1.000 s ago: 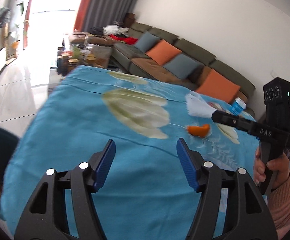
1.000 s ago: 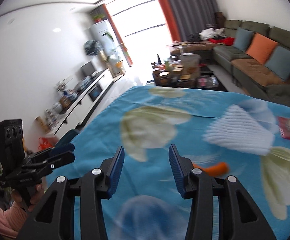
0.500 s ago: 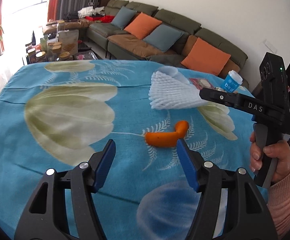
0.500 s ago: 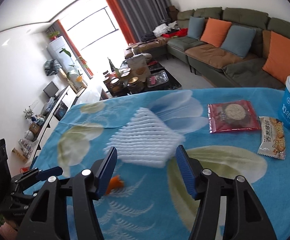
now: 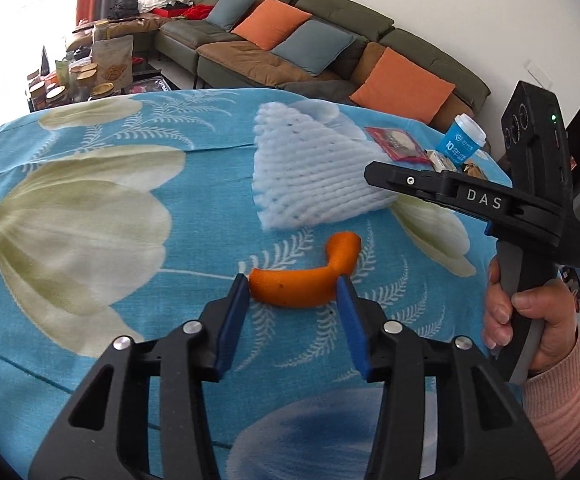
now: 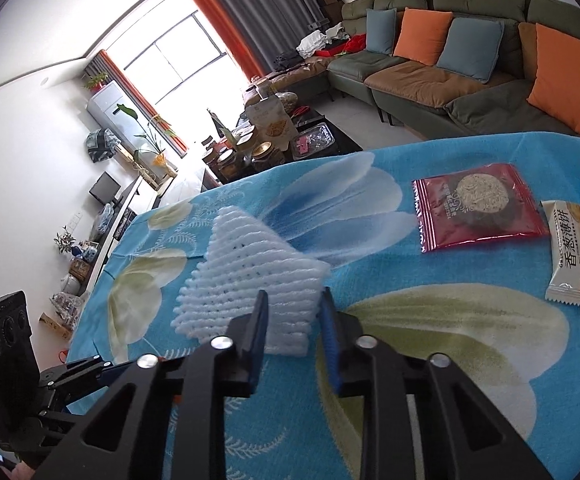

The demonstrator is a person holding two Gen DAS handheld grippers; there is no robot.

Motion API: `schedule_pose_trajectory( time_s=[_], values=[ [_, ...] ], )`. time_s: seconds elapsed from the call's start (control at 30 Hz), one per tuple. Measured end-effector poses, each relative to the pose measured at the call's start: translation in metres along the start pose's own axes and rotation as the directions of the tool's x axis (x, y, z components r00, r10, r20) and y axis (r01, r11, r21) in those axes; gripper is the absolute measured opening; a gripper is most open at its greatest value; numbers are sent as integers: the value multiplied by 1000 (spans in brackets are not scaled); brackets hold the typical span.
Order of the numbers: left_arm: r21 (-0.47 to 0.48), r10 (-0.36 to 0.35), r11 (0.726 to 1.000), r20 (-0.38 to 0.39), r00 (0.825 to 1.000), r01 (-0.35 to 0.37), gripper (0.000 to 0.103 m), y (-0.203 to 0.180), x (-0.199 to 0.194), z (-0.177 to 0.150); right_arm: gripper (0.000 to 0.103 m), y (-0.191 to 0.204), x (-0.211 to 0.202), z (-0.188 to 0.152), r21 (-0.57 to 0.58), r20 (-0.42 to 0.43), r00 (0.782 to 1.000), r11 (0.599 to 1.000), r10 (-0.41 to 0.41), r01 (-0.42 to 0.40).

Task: Collect trash
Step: 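Grasp the orange peel with the left tool while the right tool grasps the white foam net, then carry the orange peel and foam net over the teal bin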

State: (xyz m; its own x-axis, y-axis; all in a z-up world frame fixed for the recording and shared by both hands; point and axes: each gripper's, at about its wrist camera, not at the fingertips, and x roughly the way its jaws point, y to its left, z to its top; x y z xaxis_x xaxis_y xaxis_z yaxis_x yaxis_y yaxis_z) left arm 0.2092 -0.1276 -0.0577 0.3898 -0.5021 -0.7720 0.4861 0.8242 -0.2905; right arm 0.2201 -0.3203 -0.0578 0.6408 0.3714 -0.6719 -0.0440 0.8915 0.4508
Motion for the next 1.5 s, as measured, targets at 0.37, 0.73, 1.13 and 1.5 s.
schedule_pose_trajectory(
  time_s=[0.37, 0.73, 1.13, 1.5],
  values=[
    [1, -6, 1000, 27, 1000, 6, 33, -6, -10, -15, 7, 7, -20, -11, 0, 33, 998, 998, 56, -56],
    [-63, -59, 996, 53, 997, 62, 25, 5, -41, -43, 6, 27, -46, -24, -18, 87, 985, 989, 150, -149],
    [-132, 68, 990, 163, 984, -46, 25, 41, -110, -81, 6, 72, -51, -45, -54, 70, 955, 957, 288, -284],
    [-210, 176, 970, 240, 955, -126, 25, 77, -171, -119, 6, 128, -32, -68, -92, -13, 926, 922, 377, -377]
  ],
)
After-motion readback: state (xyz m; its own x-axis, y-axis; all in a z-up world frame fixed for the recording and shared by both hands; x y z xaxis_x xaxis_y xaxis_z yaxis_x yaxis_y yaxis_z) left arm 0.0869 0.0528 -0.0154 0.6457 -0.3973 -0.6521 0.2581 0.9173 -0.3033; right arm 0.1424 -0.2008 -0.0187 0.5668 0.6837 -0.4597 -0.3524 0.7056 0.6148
